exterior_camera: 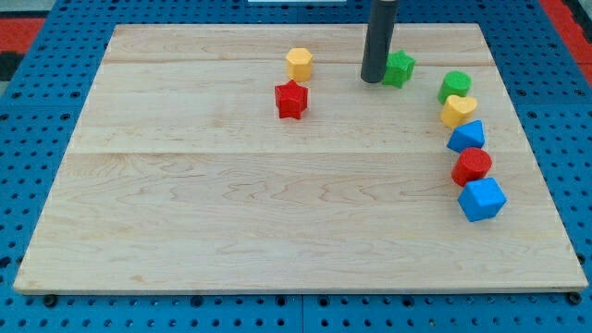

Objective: Push the green star above the green circle

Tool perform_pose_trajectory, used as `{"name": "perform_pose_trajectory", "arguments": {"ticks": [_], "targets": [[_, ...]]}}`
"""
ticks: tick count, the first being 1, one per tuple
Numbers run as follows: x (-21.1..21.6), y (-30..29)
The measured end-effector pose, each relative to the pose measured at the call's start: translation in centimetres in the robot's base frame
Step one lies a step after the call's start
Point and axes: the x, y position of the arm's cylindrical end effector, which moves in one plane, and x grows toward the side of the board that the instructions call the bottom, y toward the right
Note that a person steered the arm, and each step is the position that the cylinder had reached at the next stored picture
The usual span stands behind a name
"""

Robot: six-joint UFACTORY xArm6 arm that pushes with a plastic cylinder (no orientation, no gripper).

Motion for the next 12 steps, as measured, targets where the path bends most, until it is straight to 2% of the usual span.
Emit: {"name": "perform_pose_trajectory", "arguments": {"ticks": [5,12], "targets": [[-2.4,3.1],[-2.4,7.1]]}}
